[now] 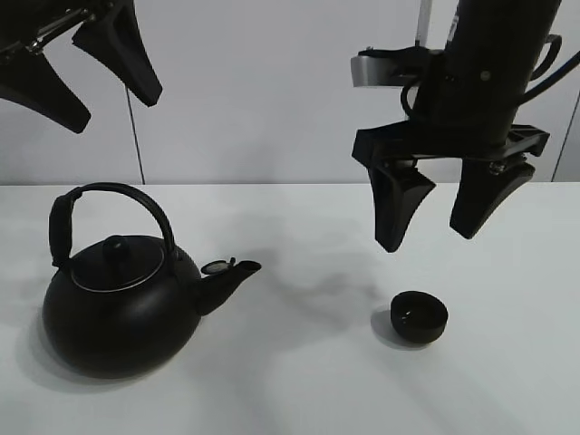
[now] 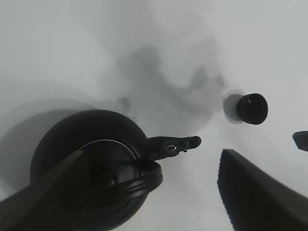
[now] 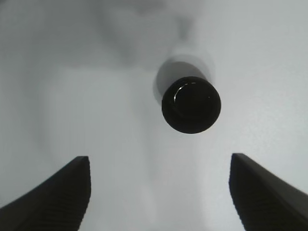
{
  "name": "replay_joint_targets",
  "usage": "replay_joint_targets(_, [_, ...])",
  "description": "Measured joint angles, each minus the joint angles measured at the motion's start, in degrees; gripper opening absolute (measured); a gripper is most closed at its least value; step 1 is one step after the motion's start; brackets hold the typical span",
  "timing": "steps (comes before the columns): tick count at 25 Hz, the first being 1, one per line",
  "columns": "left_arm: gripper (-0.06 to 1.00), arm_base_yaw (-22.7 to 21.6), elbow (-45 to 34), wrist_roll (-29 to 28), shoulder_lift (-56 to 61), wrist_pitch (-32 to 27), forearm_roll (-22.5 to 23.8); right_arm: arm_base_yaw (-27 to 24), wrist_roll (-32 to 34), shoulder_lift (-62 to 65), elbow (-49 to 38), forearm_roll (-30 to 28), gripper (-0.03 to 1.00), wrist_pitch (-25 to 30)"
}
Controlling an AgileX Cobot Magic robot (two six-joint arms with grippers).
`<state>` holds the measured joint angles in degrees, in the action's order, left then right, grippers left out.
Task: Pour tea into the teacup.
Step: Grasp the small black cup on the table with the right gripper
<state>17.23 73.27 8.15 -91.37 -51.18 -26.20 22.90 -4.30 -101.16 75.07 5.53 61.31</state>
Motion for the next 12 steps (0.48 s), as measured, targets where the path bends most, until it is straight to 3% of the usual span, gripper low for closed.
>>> replay_joint_targets(12, [0.54,0.0,0.0,0.0,0.0,0.0,0.0,0.0,1.7,-6.0,0.0,-2.7,0.54,-3.6])
